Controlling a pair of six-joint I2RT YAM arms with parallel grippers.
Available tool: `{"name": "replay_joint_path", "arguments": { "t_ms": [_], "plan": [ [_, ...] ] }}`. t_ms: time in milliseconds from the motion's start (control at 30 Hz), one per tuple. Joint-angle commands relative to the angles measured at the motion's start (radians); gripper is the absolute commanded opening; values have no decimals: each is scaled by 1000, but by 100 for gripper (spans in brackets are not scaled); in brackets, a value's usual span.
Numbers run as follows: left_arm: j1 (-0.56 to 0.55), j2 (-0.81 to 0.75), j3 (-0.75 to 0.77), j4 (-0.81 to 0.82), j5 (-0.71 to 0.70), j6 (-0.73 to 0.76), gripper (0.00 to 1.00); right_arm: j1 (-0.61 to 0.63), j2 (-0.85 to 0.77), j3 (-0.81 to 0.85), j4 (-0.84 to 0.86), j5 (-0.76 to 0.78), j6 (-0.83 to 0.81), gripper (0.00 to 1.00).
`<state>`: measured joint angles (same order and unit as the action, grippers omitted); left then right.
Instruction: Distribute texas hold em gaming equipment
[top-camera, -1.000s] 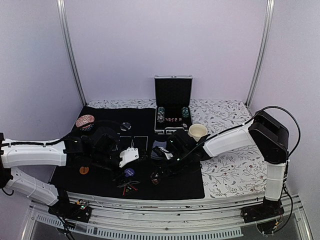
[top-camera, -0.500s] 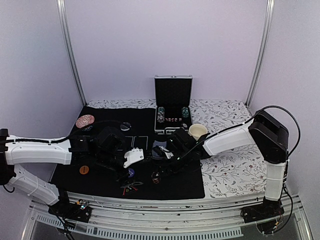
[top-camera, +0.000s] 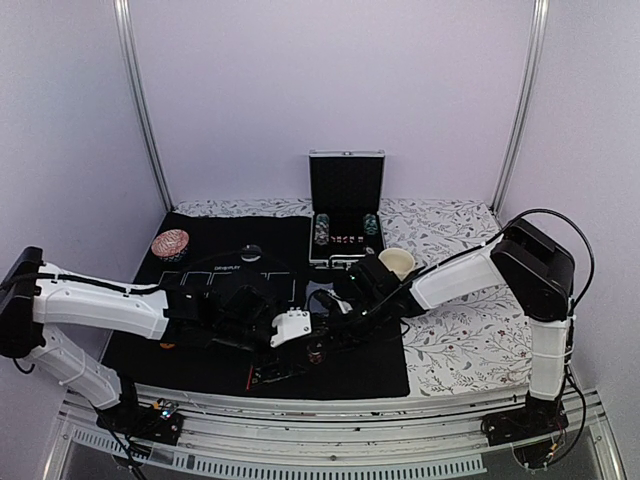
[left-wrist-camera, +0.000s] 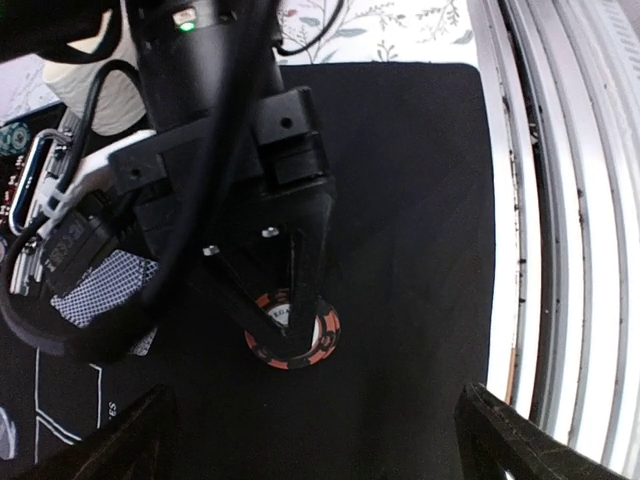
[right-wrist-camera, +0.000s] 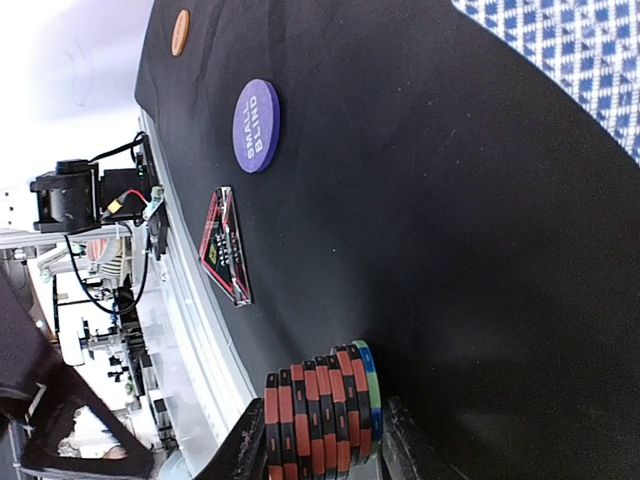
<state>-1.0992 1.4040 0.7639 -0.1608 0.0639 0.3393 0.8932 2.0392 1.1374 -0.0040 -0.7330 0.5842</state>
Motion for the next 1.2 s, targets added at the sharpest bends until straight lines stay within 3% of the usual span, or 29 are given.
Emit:
{"name": "replay_joint_path", "arguments": {
  "t_ms": [0,200,333,633,933,1033,1167],
  "plan": [
    [-12,77,44,-5,22,109,98,-20,36,-40,48,-8,34,33],
    [17,103,50,-24,45,194,98,-23,48,-65,125,-37,45,33],
    [91,134,36,74,118,151,98,-24,71,-62,171,-56,69,33],
    [131,246,51,127,187,144,96,-37,74,-86,228,-50,115,33],
    [134,412,217,-44,186,171,81,-39,89,-98,302,-66,173,33],
    [141,434,223,-53,166,162,73,-38,89,-98,309,-63,185,33],
    [142,441,209,-69,102,166,71,-38,90,-91,308,-53,187,33]
  ]
}}
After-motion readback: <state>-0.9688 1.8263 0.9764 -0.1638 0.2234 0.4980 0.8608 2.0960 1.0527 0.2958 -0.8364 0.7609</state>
